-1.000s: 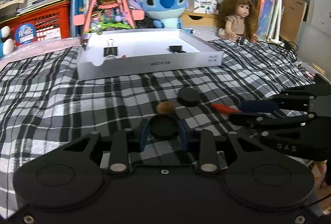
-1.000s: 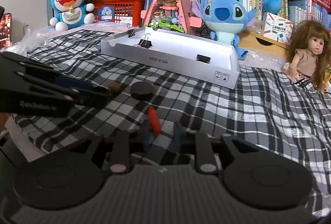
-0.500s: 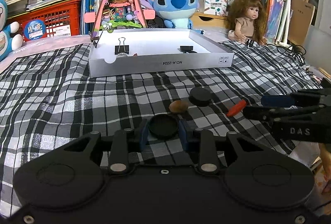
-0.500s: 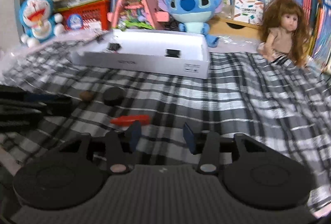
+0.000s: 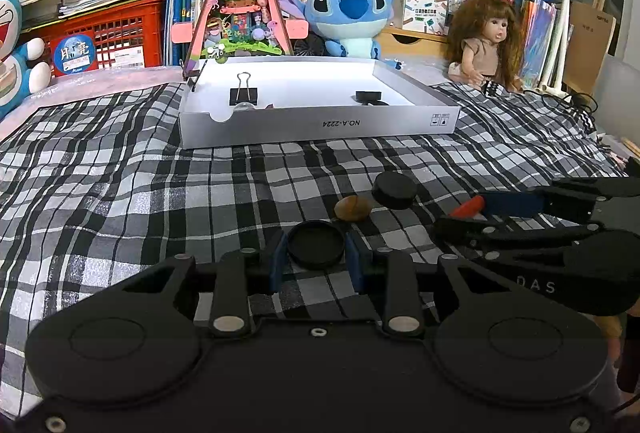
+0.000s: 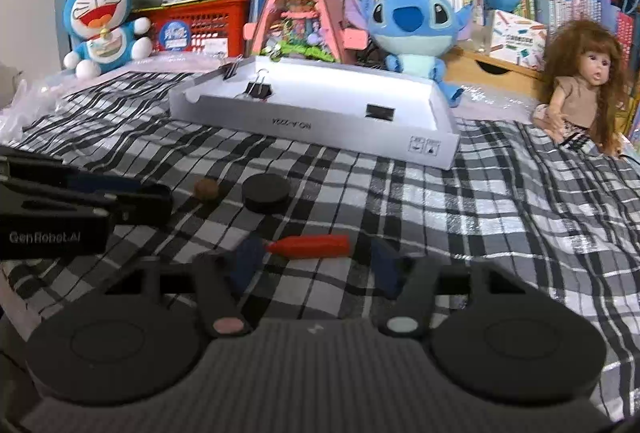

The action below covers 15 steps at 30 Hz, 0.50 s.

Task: Organize rigid objects
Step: 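Carry the black lid and red crayon over the white box with both tools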

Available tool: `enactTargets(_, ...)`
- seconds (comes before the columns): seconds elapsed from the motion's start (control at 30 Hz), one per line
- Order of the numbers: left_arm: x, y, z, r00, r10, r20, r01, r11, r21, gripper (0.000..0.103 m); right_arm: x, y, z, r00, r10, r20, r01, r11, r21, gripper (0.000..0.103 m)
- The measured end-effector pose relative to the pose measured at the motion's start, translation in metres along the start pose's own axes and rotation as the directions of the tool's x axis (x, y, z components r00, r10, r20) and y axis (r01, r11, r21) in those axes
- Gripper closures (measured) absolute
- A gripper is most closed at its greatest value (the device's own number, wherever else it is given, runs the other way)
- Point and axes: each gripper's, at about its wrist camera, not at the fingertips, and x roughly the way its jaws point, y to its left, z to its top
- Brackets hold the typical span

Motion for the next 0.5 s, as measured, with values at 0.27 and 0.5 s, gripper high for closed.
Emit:
enactTargets(0.27, 0.000, -0.002, 0.005, 1.000, -0.002, 0.007, 0.002, 1.000, 0.001, 0.073, -0.006, 0.000, 0.003, 1.000, 0.016, 0.010, -0.016, 1.000, 0.004, 0.054)
enactTargets(0.5, 0.004, 0.002, 0.021, 1.000, -0.002, 0.019, 0.002, 1.000, -0.019, 0.073, -0.006, -0.009, 0.016, 1.000, 0.025, 0.018, -0.026, 0.998, 0.063, 0.054)
